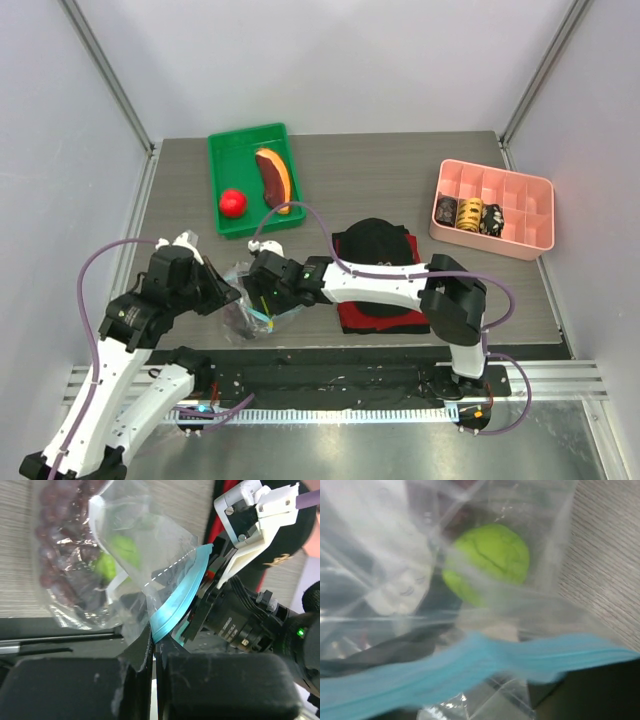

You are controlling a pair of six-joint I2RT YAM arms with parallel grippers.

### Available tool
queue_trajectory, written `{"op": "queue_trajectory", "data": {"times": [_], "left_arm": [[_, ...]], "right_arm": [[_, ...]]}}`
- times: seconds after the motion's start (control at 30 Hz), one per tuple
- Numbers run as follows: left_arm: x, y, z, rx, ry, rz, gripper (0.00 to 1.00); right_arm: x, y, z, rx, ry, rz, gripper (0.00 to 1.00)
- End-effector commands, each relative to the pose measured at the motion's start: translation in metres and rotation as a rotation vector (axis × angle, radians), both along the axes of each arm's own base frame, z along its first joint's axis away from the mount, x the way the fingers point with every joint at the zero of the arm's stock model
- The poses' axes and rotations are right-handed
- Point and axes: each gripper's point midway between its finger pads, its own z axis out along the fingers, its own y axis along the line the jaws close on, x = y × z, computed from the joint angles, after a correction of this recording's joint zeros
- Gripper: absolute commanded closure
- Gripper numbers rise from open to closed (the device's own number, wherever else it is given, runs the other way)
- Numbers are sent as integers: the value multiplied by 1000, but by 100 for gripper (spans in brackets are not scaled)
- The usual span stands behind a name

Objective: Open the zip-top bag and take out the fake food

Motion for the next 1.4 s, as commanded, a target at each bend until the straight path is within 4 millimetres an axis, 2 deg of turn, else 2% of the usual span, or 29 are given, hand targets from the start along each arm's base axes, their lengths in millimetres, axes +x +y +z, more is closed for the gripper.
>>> {"op": "queue_trajectory", "data": {"times": [0.0,0.07,0.1,0.23,0.27,0.33,0.4,0.53,0.63,0.73,0.83,0.87,1.0,1.1,1.2,1.27,1.3,1.33,1.37], "left_arm": [[-1,10,-7,63,-7,-2,100],[-3,1,-3,24,-11,-36,100],[-2,-4,1,-2,-21,-50,100],[2,-27,27,-136,-92,-115,100],[2,-33,31,-166,-94,-139,100],[3,-37,36,-185,-93,-144,100],[4,-39,41,-202,-100,-147,100],[2,-40,41,-208,-91,-143,100],[0,-33,28,-171,-53,-113,100],[-5,-26,16,-135,-11,-95,100],[-8,-20,6,-108,8,-76,100],[-7,-18,2,-97,12,-63,100],[-10,-16,-13,-90,44,-48,100],[-12,-14,-20,-85,54,-40,100],[-16,-11,-24,-76,61,-30,100],[-16,-9,-25,-69,61,-24,100],[-16,-7,-26,-58,59,-13,100],[-17,-5,-26,-49,59,-11,100],[-16,-3,-26,-39,57,-2,100]], "right_arm": [[17,20,27,151,-61,-72,35],[21,17,43,169,-85,-92,46],[23,16,51,181,-88,-99,48],[29,13,78,206,-87,-135,48],[30,16,86,224,-83,-143,45],[30,22,82,227,-63,-146,44],[29,26,74,223,-36,-157,43],[29,34,41,217,-32,-157,44],[32,38,22,203,-49,-141,44],[35,38,18,194,-69,-129,38],[29,36,-1,168,-49,-126,33],[28,34,-15,142,-45,-128,30],[28,33,-48,79,-50,-136,23],[35,36,-59,69,-72,-157,17],[44,38,-57,64,-111,-177,13],[51,41,-53,64,-129,-181,16],[53,39,-49,54,-145,-176,22],[52,35,-41,48,-150,-169,50],[51,32,-34,39,-161,-165,66]]}}
